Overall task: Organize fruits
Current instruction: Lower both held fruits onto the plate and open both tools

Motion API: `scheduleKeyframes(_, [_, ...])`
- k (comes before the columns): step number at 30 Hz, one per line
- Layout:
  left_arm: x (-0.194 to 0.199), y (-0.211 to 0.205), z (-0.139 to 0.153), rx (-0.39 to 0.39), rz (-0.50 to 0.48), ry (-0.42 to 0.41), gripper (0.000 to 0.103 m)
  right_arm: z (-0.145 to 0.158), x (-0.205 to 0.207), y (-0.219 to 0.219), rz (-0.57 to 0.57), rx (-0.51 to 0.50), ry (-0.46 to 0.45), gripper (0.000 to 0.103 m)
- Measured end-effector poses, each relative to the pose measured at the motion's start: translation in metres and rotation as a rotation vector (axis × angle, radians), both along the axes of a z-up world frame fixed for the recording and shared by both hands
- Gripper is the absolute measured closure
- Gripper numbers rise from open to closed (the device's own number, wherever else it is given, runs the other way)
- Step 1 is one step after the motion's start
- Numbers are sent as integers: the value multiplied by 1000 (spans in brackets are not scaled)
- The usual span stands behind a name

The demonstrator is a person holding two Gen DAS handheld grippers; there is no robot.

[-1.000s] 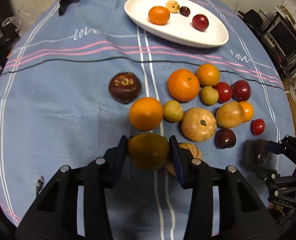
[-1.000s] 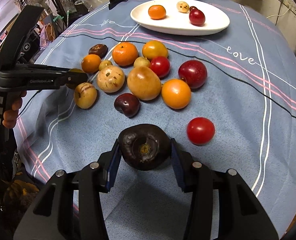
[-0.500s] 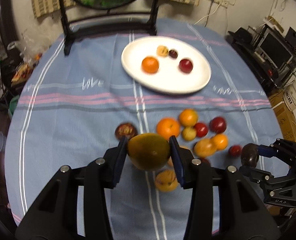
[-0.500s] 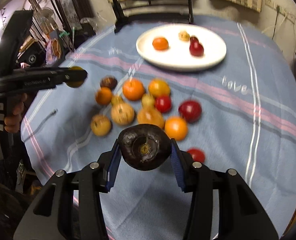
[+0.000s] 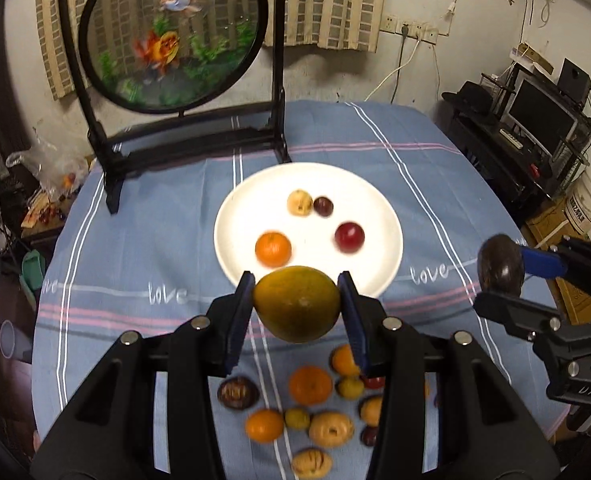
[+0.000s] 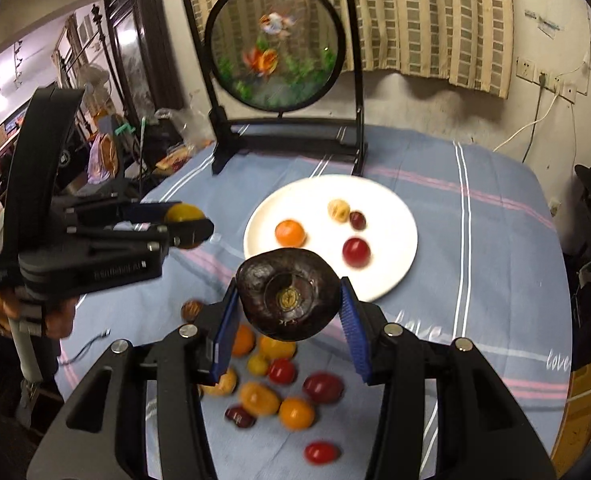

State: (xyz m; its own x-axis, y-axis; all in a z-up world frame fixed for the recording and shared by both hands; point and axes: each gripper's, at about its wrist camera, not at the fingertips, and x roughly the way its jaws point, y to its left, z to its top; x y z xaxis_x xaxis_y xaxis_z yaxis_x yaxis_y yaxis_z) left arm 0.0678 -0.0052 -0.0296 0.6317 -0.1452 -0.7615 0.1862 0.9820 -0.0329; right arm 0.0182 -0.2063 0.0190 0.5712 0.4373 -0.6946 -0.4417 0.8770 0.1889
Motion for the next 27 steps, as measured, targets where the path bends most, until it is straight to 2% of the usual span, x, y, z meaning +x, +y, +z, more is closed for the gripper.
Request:
scheduleKeyframes(11, [54,-13,-16,51,-5,8,60,-8,69,5,-3,25,7,55])
scheduleKeyframes(13, [61,-13,-21,70,0,8,60,-11,74,6,-3,21,12,55])
scheduleKeyframes(27, [88,14,-49,68,39,53,60,-46,114,0,-19,-12,83,55])
